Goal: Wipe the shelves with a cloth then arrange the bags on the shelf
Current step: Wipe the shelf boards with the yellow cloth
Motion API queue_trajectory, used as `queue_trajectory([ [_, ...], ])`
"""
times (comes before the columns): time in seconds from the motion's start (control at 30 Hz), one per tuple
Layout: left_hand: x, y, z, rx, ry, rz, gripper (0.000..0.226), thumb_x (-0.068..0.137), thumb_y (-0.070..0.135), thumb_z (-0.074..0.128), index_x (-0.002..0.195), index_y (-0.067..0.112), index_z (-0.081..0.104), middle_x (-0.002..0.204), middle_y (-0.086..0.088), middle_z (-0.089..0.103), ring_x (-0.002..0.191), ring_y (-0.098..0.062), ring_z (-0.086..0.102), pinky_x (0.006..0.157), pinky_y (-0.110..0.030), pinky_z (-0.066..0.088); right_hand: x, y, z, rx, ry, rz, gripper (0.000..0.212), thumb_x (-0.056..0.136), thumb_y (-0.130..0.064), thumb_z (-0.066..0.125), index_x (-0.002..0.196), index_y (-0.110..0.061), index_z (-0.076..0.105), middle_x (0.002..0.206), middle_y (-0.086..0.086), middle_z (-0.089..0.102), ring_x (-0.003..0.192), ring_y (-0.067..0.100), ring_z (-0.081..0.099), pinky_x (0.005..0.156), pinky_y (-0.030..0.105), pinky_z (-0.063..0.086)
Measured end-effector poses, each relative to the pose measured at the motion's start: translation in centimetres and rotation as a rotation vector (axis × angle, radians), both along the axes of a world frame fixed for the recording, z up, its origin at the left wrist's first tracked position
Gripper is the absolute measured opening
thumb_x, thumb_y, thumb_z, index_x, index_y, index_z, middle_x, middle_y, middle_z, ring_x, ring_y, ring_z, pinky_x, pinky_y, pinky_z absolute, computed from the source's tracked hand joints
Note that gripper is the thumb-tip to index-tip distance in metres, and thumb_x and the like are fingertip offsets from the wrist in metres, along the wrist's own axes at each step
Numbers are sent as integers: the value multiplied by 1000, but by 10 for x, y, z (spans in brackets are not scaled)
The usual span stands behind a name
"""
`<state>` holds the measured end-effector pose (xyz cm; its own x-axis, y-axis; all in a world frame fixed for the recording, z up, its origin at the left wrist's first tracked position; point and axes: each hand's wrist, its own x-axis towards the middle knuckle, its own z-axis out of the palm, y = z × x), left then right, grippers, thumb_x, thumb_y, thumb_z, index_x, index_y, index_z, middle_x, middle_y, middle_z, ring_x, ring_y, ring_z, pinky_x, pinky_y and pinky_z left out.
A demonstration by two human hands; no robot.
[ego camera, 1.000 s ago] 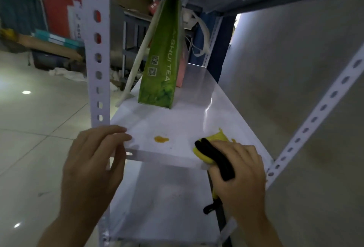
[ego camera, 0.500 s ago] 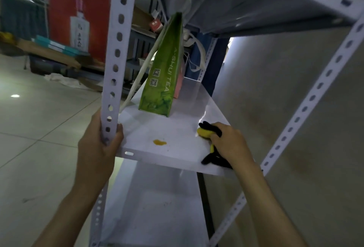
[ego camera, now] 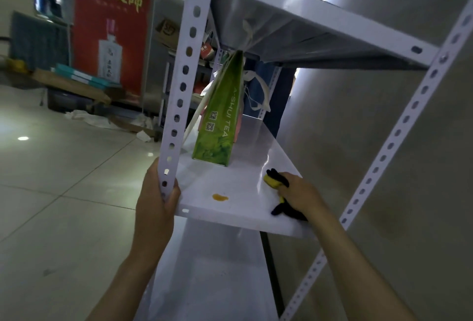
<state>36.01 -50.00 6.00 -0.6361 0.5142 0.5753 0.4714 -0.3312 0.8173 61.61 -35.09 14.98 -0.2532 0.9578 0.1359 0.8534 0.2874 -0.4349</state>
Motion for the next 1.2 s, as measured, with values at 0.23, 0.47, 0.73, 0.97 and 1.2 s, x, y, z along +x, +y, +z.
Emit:
queue_trajectory([
  [0.23, 1, 3, -6, 9, 13, 20, 46, 98, 15, 59, 141, 17, 42, 110, -7, 61, 87, -26, 63, 64, -22, 44, -7, -2, -5, 51, -38, 31, 61, 84, -62, 31, 136, -42, 56, 115, 0, 73, 97, 26, 66, 77, 34, 44],
  [0.47, 1, 5, -5, 14, 21, 36, 52, 98, 14, 59, 146, 14, 39, 119, -12, 60, 96, -28, 61, 74, -31, 48, 10, -68, -24, 269, -33, 252, 44, 102, -32, 52, 141, -54, 49, 112, -27, 62, 91, 4, 62, 71, 18, 45],
  [0.73, 1, 6, -8, 14, -20, 21, 51, 97, 22, 58, 144, 18, 40, 117, -9, 60, 97, -31, 64, 73, -33, 52, 3, 44, -3, -46, -14, -2, 61, 89, -82, 31, 130, -42, 52, 102, -2, 75, 87, 23, 73, 87, 38, 53],
  [0.97, 7, 0, -1, 47, -39, 14, 68, 86, 50, 47, 144, 14, 42, 121, -11, 61, 101, -32, 64, 78, -33, 49, -21, 35, 1, -58, 19, 45, 57, 90, -83, 30, 126, -46, 54, 97, -6, 73, 62, 18, 75, 72, 31, 48],
  [1.2, 5, -3, -2, 19, -40, -10, 52, 97, 33, 53, 145, 18, 39, 125, -6, 59, 107, -25, 62, 79, -26, 48, -51, -43, -10, 146, -163, 349, 43, 104, -45, 46, 147, -43, 43, 149, -8, 56, 127, 26, 59, 103, 37, 46],
])
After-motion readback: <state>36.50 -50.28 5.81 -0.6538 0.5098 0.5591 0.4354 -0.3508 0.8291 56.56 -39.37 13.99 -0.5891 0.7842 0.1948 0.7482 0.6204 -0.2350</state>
